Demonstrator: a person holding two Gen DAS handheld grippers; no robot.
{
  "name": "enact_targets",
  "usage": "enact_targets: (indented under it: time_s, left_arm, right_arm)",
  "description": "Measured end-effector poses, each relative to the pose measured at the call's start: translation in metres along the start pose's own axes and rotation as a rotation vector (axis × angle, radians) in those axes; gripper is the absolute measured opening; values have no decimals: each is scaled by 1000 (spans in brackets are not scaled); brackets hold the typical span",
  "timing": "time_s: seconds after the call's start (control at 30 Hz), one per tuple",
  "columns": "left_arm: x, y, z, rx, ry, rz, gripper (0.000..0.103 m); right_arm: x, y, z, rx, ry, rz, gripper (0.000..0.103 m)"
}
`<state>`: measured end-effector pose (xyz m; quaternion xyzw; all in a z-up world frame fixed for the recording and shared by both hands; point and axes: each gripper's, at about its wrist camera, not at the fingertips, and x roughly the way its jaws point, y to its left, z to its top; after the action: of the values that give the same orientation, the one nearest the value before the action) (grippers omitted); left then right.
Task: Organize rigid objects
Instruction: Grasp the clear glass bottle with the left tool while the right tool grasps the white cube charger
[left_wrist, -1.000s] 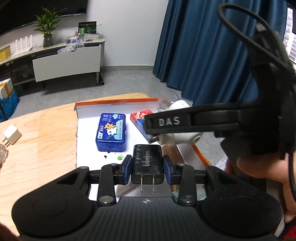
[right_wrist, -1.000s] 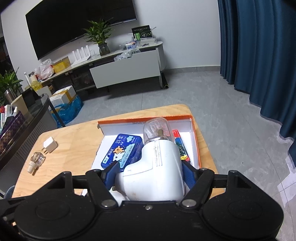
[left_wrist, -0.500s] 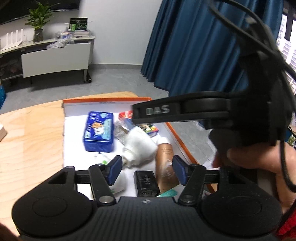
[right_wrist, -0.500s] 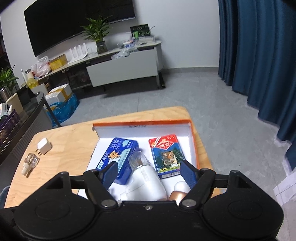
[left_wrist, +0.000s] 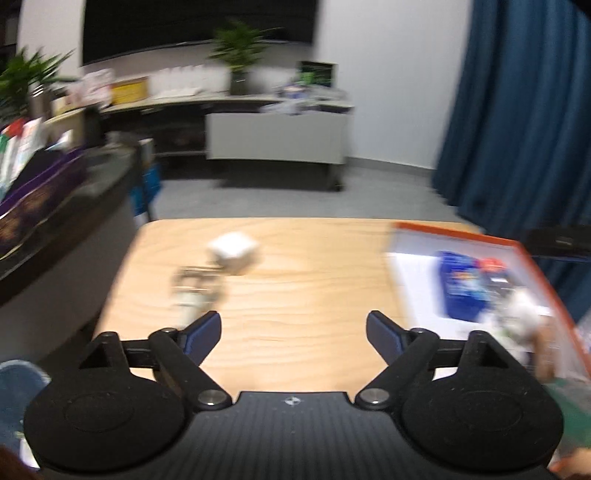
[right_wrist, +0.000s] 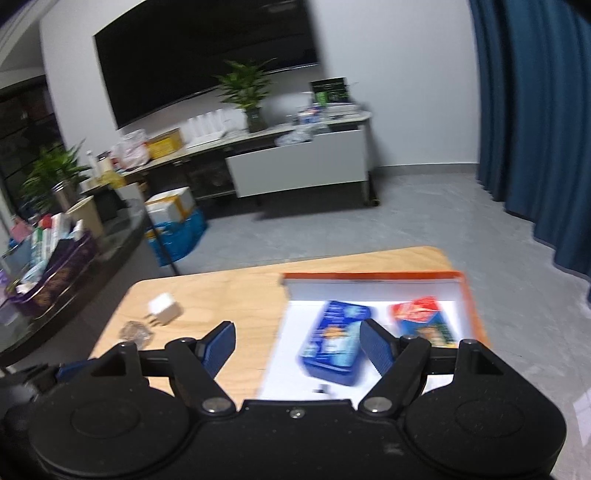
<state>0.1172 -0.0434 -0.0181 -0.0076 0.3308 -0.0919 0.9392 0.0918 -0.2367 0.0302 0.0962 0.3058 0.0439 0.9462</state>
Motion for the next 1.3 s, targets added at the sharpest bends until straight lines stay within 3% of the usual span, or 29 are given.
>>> enact_targets:
  time_s: [0.17, 0.47, 0.57, 0.63, 0.93, 1.13, 1.3]
  left_arm:
    - [42, 46, 18, -62, 49, 64, 91]
    - [98, 59, 21, -13, 79, 63, 91]
    - [103, 61, 18, 19, 69, 62, 74]
    - [101, 62, 16, 34, 46, 62, 51]
    - [68, 81, 7, -61, 27, 56, 50]
    - [47, 83, 3, -74, 1, 44, 51]
    - [43, 87, 0, -103, -12, 29, 51]
  right_arm:
    - [21, 36, -5, -15, 28, 59, 88]
    - [59, 71, -5, -60, 49, 68, 88]
    - [77, 81, -2, -69, 75, 74, 88]
    - [88, 90, 1, -88, 74, 95, 88]
    - [173, 138, 8, -7, 183, 191, 88]
    - [222, 184, -3, -157, 169, 161, 88]
    - [249, 194, -1, -190, 176, 132, 88]
